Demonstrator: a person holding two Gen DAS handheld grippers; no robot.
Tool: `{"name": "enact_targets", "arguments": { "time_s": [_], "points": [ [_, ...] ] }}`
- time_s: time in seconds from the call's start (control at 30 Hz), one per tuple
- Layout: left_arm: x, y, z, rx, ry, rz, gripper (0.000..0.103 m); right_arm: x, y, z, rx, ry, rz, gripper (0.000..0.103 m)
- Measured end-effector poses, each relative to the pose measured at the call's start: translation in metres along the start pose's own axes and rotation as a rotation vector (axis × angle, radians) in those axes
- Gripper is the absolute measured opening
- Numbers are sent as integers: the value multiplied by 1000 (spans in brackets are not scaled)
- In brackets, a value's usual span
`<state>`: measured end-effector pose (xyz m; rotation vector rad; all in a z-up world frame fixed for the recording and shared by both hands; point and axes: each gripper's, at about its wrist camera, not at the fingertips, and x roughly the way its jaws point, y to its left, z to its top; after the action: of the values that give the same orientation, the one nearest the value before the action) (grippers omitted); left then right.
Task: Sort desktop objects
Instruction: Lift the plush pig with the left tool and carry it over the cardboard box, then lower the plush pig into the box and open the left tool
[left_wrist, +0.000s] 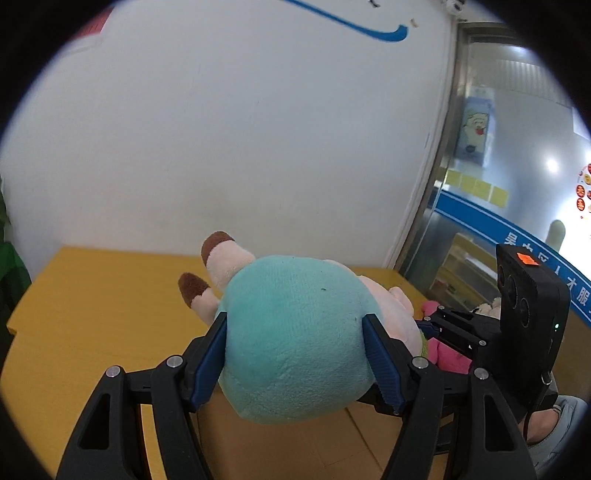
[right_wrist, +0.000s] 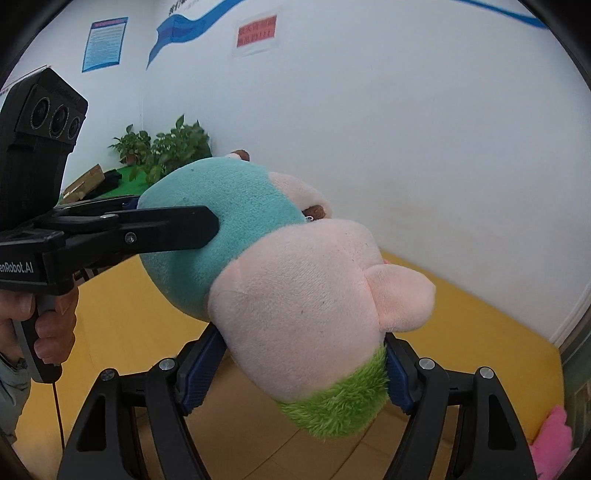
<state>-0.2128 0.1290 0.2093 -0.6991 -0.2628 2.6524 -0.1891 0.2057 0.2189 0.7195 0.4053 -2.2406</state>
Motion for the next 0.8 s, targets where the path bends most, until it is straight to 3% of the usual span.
{"name": "enact_targets", "arguments": {
  "time_s": [0.2, 0.47, 0.57, 0.8],
  "points": [
    [57, 17, -35, -72, 171, 48, 70, 98, -17, -54, 92, 159, 86, 75],
    [95, 37, -77, -128, 367, 117, 70, 160, -19, -94, 125, 315, 104, 75],
    [91, 43, -69, -175, 353, 129, 77, 166, -15, -89, 140, 318, 102, 78],
    [56, 53, -66, -186, 350, 175, 79, 160, -3, -72, 126, 331, 73, 89]
  ]
}}
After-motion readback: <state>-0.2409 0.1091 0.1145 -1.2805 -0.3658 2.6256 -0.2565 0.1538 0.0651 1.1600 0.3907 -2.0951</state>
